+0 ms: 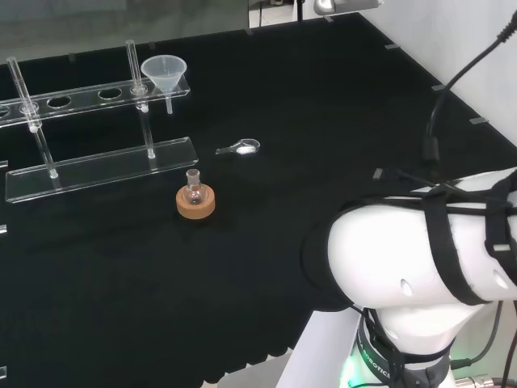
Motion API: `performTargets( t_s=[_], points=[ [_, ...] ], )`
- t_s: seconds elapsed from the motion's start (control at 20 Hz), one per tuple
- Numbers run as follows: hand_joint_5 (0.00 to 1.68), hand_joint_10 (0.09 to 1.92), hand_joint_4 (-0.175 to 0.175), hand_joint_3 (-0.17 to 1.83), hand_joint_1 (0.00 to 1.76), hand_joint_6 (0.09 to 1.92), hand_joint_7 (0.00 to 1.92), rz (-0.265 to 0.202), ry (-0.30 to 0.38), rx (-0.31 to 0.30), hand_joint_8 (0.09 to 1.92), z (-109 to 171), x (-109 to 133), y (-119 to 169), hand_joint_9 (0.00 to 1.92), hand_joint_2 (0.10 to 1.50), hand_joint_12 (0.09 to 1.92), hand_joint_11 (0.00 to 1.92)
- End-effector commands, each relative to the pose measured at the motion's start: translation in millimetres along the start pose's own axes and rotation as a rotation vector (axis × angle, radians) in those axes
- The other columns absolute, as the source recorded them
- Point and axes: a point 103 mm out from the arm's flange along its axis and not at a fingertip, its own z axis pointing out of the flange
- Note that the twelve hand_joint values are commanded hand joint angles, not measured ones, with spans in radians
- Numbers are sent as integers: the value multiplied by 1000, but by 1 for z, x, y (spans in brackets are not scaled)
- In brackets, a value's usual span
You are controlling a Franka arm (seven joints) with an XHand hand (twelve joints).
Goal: Pick up the funnel from the transparent funnel stand.
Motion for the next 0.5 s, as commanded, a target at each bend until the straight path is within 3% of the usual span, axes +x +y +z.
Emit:
performTargets(
  t_s=[0.05,0.25,0.5],
  points=[
    [96,583,53,466,0,87,0,16,-34,20,257,9,7,34,51,1119,1305,0],
    [103,584,52,450,0,87,1,-18,-35,49,263,25,12,70,58,1124,1309,0],
    [111,593,41,415,10,87,20,-91,-13,75,281,40,28,119,79,1073,1314,0]
  ],
)
